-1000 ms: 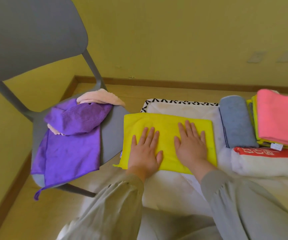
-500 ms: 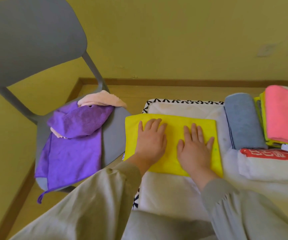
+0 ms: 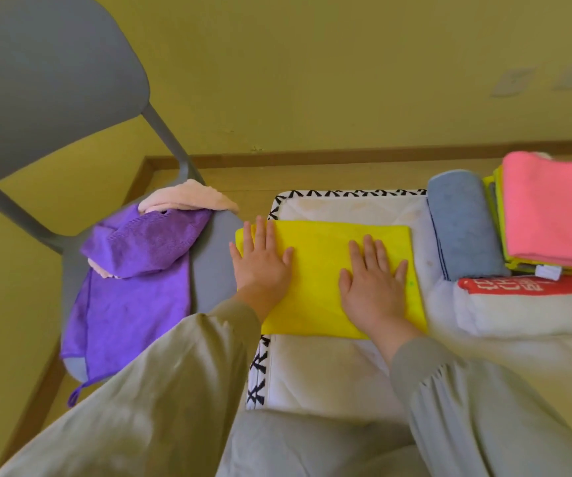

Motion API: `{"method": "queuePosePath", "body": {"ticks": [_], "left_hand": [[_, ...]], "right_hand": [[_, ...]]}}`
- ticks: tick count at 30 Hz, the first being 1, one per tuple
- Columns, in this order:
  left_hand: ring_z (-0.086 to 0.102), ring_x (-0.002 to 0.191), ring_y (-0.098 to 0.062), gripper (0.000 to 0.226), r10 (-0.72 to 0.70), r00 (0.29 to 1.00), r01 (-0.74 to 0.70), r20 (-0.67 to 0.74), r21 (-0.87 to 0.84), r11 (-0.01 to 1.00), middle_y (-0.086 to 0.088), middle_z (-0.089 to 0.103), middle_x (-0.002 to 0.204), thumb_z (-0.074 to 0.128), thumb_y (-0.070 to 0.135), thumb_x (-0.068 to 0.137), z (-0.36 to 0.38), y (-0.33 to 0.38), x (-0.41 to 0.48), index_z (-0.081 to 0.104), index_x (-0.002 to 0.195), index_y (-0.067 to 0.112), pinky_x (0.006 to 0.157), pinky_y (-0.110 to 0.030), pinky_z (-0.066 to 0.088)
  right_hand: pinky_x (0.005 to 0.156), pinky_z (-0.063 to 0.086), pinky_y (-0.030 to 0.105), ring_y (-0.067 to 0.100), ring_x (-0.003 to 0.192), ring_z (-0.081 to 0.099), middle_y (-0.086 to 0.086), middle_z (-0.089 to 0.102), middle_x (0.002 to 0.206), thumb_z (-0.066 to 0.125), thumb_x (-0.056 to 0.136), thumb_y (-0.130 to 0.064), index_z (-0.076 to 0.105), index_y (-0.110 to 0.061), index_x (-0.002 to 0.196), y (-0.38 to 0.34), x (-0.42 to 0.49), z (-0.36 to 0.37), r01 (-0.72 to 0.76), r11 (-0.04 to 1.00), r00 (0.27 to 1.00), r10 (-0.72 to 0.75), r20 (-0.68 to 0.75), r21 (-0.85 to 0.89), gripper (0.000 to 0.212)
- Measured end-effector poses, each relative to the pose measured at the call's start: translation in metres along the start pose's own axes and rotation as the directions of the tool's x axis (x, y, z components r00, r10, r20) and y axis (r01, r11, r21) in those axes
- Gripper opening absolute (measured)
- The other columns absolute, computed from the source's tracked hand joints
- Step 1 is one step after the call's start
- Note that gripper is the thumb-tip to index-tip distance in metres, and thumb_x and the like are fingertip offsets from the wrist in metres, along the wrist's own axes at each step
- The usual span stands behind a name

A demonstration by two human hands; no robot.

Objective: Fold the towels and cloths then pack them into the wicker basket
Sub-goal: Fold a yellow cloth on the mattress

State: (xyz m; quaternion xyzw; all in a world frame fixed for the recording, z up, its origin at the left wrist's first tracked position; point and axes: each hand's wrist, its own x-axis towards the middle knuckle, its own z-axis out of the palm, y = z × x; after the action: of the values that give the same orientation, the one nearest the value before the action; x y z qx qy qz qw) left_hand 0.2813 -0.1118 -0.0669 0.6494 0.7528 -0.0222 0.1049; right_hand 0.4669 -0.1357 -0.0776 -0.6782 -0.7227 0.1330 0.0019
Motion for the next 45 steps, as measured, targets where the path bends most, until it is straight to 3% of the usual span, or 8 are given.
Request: {"method": "queuePosePath", "body": {"ticks": [5,15,22,27,30,34,38,45], "left_hand": [[-0.018,0.145,-0.023,0.073,0.284,0.959,-0.283,-0.013,0.049,0.958,-0.001,-0.014,0.159,-0.002,0.057,0.088,0.012,0.029,-0.04,-0.002,0.153,0.022,0.118,-0.051,-0.003],[-0.015,0.146,-0.024,0.077,0.279,0.96,-0.278,-0.032,0.024,0.96,0.0,-0.01,0.16,-0.006,0.059,0.081,0.03,0.035,-0.059,-0.003,0.152,0.029,0.116,-0.047,-0.006],[-0.015,0.146,-0.025,0.075,0.284,0.959,-0.282,-0.029,0.044,0.958,-0.002,-0.011,0.16,-0.006,0.057,0.083,0.032,0.034,-0.059,-0.005,0.152,0.027,0.116,-0.047,-0.007],[-0.017,0.145,-0.026,0.064,0.284,0.958,-0.286,0.045,0.042,0.957,-0.003,-0.016,0.159,0.011,0.054,0.096,0.027,0.035,-0.058,-0.008,0.152,0.026,0.116,-0.048,-0.008],[-0.018,0.145,-0.025,0.066,0.281,0.948,-0.284,0.148,-0.002,0.959,-0.003,-0.018,0.159,0.025,0.05,0.099,0.018,0.033,-0.055,-0.008,0.152,0.026,0.116,-0.048,-0.007],[-0.003,0.147,-0.025,0.068,0.292,0.935,-0.236,0.199,-0.263,0.936,-0.005,-0.002,0.161,0.047,0.037,0.097,-0.008,0.032,-0.052,0.009,0.153,0.022,0.119,-0.047,0.008],[0.018,0.145,-0.021,0.064,0.245,0.969,-0.191,0.016,-0.578,0.793,-0.006,0.02,0.157,0.054,0.02,0.096,-0.057,0.036,-0.055,0.021,0.15,0.015,0.115,-0.03,0.017],[0.036,0.136,-0.014,0.068,0.283,0.959,-0.15,-0.006,-0.858,0.492,0.004,0.045,0.139,0.063,0.002,0.086,-0.148,0.026,-0.06,0.034,0.145,0.02,0.106,-0.029,0.035]], "right_hand": [[0.117,0.011,0.046,0.024,0.146,0.007,0.009,0.008,0.159,0.036,0.098,-0.031,0.031,-0.017,0.146,0.006,0.005,-0.014,-0.01,0.993,0.994,0.023,-0.11,0.114,0.051],[0.092,0.043,0.045,0.037,0.12,0.043,0.016,0.041,0.132,0.062,0.082,-0.019,0.025,-0.01,0.14,0.024,0.007,-0.04,-0.396,0.84,0.901,0.433,-0.019,0.371,0.069],[0.067,0.051,0.04,0.034,0.077,0.059,0.014,0.059,0.09,0.057,0.077,-0.026,0.05,-0.009,0.097,0.03,0.009,-0.036,-0.485,0.635,0.813,0.581,0.043,0.602,0.027],[0.057,0.036,0.032,0.031,0.065,0.044,0.008,0.046,0.066,0.052,0.082,-0.012,0.047,-0.009,0.07,0.029,0.009,-0.042,-0.43,0.571,0.826,0.562,0.048,0.699,0.014],[0.046,0.024,0.03,0.027,0.058,0.034,0.003,0.038,0.055,0.047,0.078,0.006,0.035,-0.014,0.056,0.025,0.006,-0.047,-0.316,0.563,0.862,0.507,-0.016,0.764,0.032],[0.047,0.026,0.024,0.021,0.062,0.043,-0.003,0.044,0.06,0.049,0.079,0.007,0.04,-0.017,0.06,0.019,0.002,-0.06,-0.13,0.667,0.935,0.329,-0.133,0.734,0.032],[0.07,0.047,0.028,0.02,0.083,0.062,-0.002,0.066,0.084,0.053,0.081,0.007,0.067,-0.016,0.091,0.0,-0.008,-0.088,0.06,0.61,0.957,0.191,-0.22,0.79,0.029],[0.069,0.04,0.003,0.003,0.084,0.06,-0.004,0.067,0.089,0.057,0.083,0.01,0.071,-0.007,0.097,-0.033,-0.046,-0.151,0.244,0.584,0.966,-0.076,-0.247,0.774,0.025]]}}
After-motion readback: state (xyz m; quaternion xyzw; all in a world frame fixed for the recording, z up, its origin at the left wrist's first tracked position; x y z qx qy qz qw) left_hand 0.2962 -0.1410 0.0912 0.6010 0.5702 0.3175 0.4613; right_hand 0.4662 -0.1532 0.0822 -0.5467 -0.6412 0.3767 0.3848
